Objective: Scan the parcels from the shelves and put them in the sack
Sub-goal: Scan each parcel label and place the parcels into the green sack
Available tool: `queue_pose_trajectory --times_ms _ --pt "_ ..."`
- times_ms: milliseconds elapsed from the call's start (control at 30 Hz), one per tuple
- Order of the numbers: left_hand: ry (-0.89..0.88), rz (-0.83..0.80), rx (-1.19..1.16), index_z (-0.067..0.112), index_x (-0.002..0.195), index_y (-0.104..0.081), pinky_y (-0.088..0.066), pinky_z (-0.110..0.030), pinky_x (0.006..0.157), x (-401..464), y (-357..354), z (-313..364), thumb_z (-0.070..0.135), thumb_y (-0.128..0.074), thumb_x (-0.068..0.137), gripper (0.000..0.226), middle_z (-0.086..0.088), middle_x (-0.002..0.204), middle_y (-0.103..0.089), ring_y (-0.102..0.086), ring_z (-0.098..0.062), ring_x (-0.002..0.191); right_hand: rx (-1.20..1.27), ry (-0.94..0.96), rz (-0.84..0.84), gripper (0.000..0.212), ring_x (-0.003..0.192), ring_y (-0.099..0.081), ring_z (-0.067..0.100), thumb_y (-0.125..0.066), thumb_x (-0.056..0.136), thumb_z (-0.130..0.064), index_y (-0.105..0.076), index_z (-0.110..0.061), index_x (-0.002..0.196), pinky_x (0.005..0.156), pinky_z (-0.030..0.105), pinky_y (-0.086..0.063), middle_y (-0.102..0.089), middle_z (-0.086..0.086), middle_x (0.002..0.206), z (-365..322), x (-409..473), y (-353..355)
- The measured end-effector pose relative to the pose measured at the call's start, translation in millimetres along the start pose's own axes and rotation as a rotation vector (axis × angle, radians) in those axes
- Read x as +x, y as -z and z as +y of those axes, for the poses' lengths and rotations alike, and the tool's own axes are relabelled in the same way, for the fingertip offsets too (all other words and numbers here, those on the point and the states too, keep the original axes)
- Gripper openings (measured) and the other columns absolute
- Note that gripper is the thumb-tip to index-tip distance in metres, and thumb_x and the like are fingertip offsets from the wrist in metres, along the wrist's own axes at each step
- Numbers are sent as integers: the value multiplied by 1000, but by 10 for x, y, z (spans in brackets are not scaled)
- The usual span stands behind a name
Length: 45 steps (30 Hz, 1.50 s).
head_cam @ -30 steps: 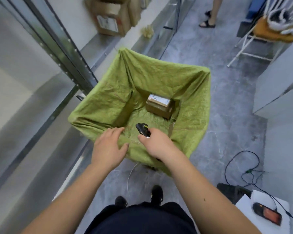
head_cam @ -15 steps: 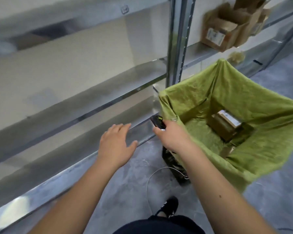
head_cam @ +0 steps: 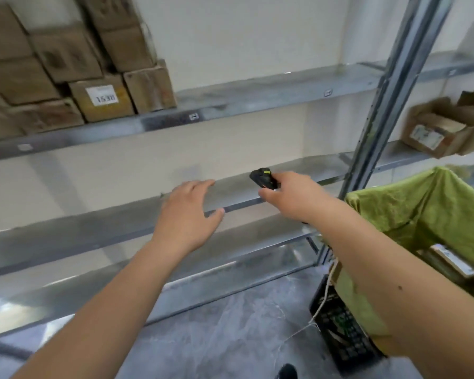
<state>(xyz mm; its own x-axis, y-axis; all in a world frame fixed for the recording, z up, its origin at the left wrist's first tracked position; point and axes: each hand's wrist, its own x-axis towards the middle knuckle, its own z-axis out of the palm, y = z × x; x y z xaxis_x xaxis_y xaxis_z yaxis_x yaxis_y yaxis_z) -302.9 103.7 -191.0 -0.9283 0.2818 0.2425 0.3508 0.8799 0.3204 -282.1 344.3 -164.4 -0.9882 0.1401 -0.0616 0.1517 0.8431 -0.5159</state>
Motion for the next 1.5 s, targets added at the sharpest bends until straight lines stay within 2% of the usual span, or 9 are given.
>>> queue_pose_trajectory --times_ms 133,367,567,833,967,1067,1233,1400,1500 --pt "-23 69 49 31 153 -46 -33 -43 120 222 429 -134 53 -66 93 68 1 157 -48 -40 -24 145 5 70 85 23 68 -61 17 -57 92 -51 -62 -32 103 55 29 -37 -63 -3 80 -415 130 303" --pt "-43 216 93 35 155 -43 -34 -46 121 838 1092 -246 58 -61 93 68 4 160 -43 -37 -21 147 -67 232 173 25 66 -60 16 -56 93 -57 -59 -32 95 52 29 -34 -62 -6 77 -1099 561 685" --pt "-37 306 149 33 155 -43 -31 -45 123 1453 1542 -449 56 -64 94 69 1 161 -41 -34 -23 149 -38 351 224 23 66 -60 15 -59 92 -53 -61 -34 104 51 27 -36 -60 -8 80 -1534 1170 929" --pt "-19 424 189 35 158 -38 -31 -49 124 2368 2044 -610 55 -62 94 71 1 166 -33 -26 -22 154 -91 502 278 34 75 -61 17 -56 93 -60 -61 -31 110 55 29 -38 -63 -4 90 -2048 2062 1307" --pt "13 488 327 37 158 -35 -35 -53 122 2797 2217 -667 59 -60 93 73 -1 168 -28 -24 -26 155 -116 553 303 39 79 -63 20 -56 94 -60 -62 -30 117 59 31 -43 -66 -1 95 -2286 2488 1428" --pt "46 481 442 34 159 -34 -33 -53 121 3082 2312 -680 62 -57 93 75 -4 169 -26 -26 -30 154 -138 576 298 40 76 -63 20 -56 96 -59 -62 -28 120 58 30 -44 -66 0 93 -2428 2761 1475" --pt "72 439 461 36 157 -38 -36 -53 117 3391 2397 -651 61 -58 90 74 -3 166 -33 -35 -32 149 -161 582 281 40 63 -56 17 -55 97 -56 -61 -25 121 47 27 -36 -60 -1 87 -2588 3096 1557" --pt "141 416 318 43 156 -38 -28 -59 120 3516 2478 -569 50 -57 93 66 5 162 -39 -40 -29 145 -206 569 273 36 61 -54 15 -55 97 -56 -59 -25 114 48 25 -35 -59 -2 84 -2666 3308 1654" --pt "129 357 212 42 156 -38 -34 -60 118 3530 2491 -547 39 -55 95 64 2 162 -40 -45 -31 143 -224 553 253 34 61 -57 17 -55 96 -57 -59 -25 107 47 24 -36 -62 0 83 -2658 3397 1648"
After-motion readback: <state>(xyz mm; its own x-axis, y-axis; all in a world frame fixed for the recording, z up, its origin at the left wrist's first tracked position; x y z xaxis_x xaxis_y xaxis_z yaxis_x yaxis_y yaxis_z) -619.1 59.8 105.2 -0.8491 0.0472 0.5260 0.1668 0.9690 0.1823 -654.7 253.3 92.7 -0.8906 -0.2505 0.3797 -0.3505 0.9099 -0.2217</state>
